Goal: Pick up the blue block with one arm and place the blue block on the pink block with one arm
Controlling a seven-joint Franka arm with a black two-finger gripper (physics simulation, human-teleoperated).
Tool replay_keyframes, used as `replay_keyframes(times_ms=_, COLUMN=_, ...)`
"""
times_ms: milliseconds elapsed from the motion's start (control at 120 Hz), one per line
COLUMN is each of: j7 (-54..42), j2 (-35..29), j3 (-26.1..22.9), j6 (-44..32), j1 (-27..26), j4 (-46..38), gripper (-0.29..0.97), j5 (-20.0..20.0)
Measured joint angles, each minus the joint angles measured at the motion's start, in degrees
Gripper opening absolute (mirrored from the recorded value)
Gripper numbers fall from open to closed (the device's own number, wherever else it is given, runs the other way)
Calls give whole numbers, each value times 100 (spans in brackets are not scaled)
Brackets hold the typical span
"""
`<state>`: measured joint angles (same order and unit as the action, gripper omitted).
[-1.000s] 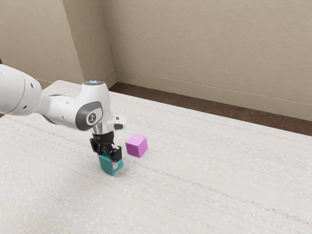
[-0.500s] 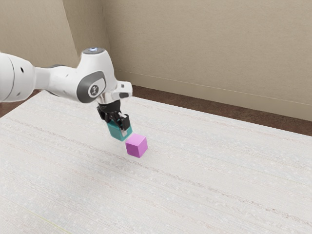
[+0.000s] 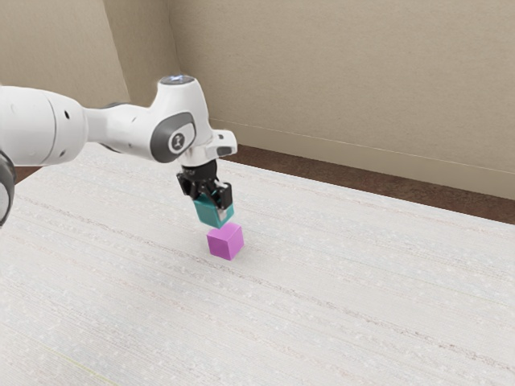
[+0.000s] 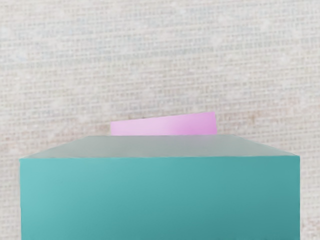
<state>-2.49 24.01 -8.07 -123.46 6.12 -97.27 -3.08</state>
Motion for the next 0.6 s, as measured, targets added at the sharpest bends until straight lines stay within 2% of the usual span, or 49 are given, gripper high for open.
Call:
replay_keyframes(times_ms=142, j7=175, j2=230, j3=80, j6=46, j1=-53, j4=137, gripper=39, j5=37)
replay_keyframes(times_ms=600, j7=526, j2=326, j3=90, j6=93, j1=-125, j4=153, gripper=39, j5=94)
